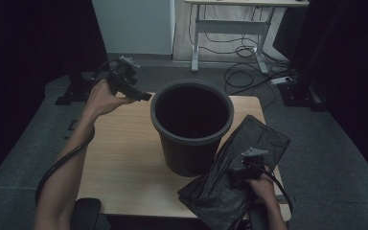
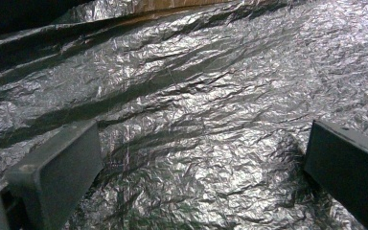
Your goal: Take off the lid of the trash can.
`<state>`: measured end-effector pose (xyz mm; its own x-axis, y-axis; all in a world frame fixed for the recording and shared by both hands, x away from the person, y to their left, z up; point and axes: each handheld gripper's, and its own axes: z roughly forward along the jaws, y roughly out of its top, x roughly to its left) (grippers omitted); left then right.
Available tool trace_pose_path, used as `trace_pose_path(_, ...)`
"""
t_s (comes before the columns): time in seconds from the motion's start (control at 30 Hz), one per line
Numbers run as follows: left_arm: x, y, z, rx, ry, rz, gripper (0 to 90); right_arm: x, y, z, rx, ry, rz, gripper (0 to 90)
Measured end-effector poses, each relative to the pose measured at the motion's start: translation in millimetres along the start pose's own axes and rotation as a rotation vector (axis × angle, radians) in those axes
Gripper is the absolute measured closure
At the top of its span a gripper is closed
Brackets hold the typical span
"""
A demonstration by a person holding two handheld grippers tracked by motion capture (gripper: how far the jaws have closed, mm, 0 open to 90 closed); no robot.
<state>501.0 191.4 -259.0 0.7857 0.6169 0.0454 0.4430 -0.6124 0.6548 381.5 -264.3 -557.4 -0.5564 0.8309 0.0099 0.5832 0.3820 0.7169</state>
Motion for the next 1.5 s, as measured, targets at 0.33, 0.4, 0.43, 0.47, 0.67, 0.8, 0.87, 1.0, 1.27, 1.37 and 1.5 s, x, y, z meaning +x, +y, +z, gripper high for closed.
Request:
trace_pose_path(0.33,-8.6,25.6,10.5,0.002,-0.031,0.023,18.3,0.1,0.1,0.1,0.0,0.001,-0.001,0.0)
trace_pose_path(0.4,-10.6,29.4,15.6,0.011,-0.042,0.029,23.0,0.0,0.0,0.1,0.0,0.002,-0.002,0.0)
trace_pose_path(0.43,-11.3,31.1,18.2,0.013,-0.042,0.033,25.0,0.0,0.1,0.1,0.0,0.001,-0.002,0.0)
trace_pose_path(0.47,-11.9,32.6,20.6,0.016,-0.048,0.036,27.3,0.0,0.1,0.1,0.0,0.002,-0.002,0.0)
trace_pose_path(0.67,-16.1,39.4,36.3,0.054,-0.051,0.066,43.4,0.0,0.1,0.1,0.0,0.003,-0.004,0.0)
trace_pose_path(0.8,-19.8,44.0,45.2,0.075,-0.04,0.083,54.7,0.0,0.1,0.2,0.0,0.004,-0.005,0.0)
trace_pose_path(0.87,-21.0,46.6,48.5,0.084,-0.042,0.083,59.6,0.0,0.1,0.2,0.0,0.005,-0.006,0.0)
trace_pose_path(1.0,-24.0,50.9,52.4,0.097,-0.039,0.082,69.7,0.1,0.1,0.2,0.0,0.006,-0.007,0.0)
trace_pose_path(1.27,-25.6,56.7,46.1,0.083,-0.023,0.053,73.3,0.1,0.1,0.2,0.0,0.007,-0.008,0.0)
trace_pose_path(1.37,-25.0,59.7,40.5,0.071,-0.033,0.036,73.6,0.2,0.1,0.2,0.0,0.007,-0.008,0.0)
trace_pose_path(1.5,-24.6,64.1,32.9,0.057,-0.044,0.012,74.2,0.2,0.1,0.2,0.0,0.007,-0.008,0.0)
